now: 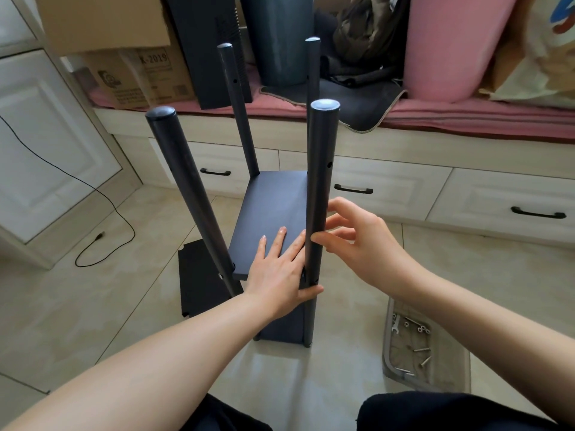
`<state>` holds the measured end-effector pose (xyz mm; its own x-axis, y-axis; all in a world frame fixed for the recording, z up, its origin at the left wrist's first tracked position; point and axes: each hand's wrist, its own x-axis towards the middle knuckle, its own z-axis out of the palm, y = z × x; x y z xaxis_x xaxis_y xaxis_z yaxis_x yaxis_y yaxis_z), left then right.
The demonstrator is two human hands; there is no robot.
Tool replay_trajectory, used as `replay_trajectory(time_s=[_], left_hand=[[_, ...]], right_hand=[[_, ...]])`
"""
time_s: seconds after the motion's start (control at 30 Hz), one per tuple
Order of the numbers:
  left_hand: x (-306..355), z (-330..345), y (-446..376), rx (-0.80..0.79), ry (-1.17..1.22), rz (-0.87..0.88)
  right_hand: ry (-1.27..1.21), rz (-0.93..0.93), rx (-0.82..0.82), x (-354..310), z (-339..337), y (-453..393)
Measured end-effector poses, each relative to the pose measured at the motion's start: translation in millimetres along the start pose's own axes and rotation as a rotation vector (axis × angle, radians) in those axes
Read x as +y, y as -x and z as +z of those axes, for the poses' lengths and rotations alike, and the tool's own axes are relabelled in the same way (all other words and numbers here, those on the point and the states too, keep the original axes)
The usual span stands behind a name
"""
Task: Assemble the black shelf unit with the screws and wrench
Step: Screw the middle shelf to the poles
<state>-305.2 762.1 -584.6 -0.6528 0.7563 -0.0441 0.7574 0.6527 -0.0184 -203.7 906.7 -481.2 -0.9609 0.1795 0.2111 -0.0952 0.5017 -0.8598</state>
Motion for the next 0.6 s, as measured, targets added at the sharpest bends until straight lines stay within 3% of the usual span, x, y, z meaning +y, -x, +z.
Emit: replay_trajectory(time_s=[0.23, 0.4, 0.47, 0.6], left_hand=[[5.0, -6.8, -9.0, 0.006, -0.005, -0.022], [8.8, -6.9, -16.3, 0.012, -0.022, -0.036], [7.7, -6.7, -15.8, 0.032, -0.033, -0.040], [6.9, -4.4, -18.4, 0.044, -0.047, -0.037]], right_hand=[[-0.059, -0.017, 0.051, 31.6, -7.2, -3.8], [0.050, 0.310, 0.156, 119.8, -37.6, 22.2], [0.226, 0.492, 0.024, 164.2, -46.2, 40.2], [0.561, 0.816, -0.401, 252.3, -46.6, 79.7]])
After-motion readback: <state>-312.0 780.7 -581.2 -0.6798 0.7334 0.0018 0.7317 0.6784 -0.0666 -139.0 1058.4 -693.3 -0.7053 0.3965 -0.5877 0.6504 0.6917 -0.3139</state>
